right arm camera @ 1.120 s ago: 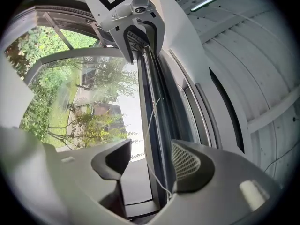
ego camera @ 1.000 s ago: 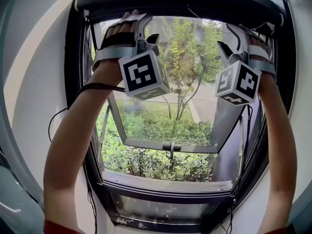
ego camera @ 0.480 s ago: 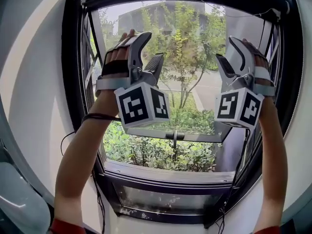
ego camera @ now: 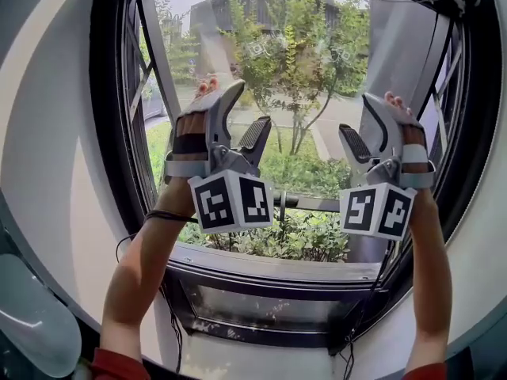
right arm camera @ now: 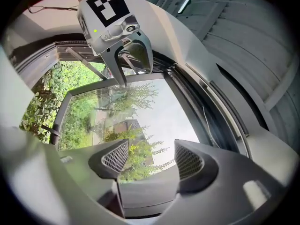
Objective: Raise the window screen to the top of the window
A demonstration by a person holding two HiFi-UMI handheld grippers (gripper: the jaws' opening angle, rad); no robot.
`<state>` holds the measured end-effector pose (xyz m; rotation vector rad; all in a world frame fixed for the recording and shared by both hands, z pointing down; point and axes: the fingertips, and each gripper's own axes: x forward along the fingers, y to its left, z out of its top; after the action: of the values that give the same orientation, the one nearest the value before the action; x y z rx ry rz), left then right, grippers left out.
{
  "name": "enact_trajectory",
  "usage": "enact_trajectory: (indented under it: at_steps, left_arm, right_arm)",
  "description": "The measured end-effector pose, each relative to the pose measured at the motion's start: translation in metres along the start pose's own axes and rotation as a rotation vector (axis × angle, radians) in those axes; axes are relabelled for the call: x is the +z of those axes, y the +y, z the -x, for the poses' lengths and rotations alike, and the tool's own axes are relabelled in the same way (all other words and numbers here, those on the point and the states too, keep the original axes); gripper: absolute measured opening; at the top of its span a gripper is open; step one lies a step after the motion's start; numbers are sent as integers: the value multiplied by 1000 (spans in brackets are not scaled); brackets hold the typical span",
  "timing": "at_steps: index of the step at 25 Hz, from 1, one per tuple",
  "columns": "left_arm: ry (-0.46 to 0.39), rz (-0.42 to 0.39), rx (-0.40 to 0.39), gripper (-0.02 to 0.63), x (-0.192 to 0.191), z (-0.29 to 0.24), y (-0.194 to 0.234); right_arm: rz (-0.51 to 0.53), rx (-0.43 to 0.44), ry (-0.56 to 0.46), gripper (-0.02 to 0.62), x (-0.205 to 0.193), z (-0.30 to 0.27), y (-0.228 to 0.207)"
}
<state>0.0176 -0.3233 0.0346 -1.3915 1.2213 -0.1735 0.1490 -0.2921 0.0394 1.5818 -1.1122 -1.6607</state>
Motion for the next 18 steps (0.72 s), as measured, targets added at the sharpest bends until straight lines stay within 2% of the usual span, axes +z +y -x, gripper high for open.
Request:
enact_trajectory:
  at_steps: [4,7,11,18]
  left_arm:
    - [9,43,-45,334,-8,13,-29]
    - [-5,82,-53,376,-11,22,-46]
    - [2,113,-94,380,-16,42,-74]
    - [22,201,-149,379,-25,87,-108]
  right_arm:
    - [-33,57,5,327,-6,14,28]
    - [-38,104,6,339,-10,22,49]
    - [-65,159,7,356,-14,43,78]
    - [-194,215,18,356,-18,86,119]
